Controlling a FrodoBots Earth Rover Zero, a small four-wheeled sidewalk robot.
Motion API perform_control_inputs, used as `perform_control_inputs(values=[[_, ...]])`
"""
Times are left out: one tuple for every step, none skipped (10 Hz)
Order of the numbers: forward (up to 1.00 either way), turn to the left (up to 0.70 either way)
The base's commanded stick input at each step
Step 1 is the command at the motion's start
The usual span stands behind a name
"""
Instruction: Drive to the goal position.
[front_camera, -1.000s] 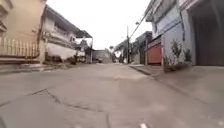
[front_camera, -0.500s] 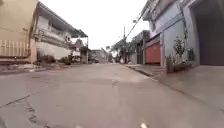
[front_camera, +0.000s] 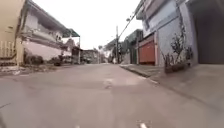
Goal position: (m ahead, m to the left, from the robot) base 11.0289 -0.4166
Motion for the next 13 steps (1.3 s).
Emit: perform_control_inputs(values=[[1.0,0.0],[1.0,0.0],[1.0,0.0],[1.0,0.0],[1.0,0.0],[1.0,0.0],[1.0,0.0],[1.0,0.0],[1.0,0.0],[1.0,0.0],[1.0,0.0],[1.0,0.0],[1.0,0.0]])
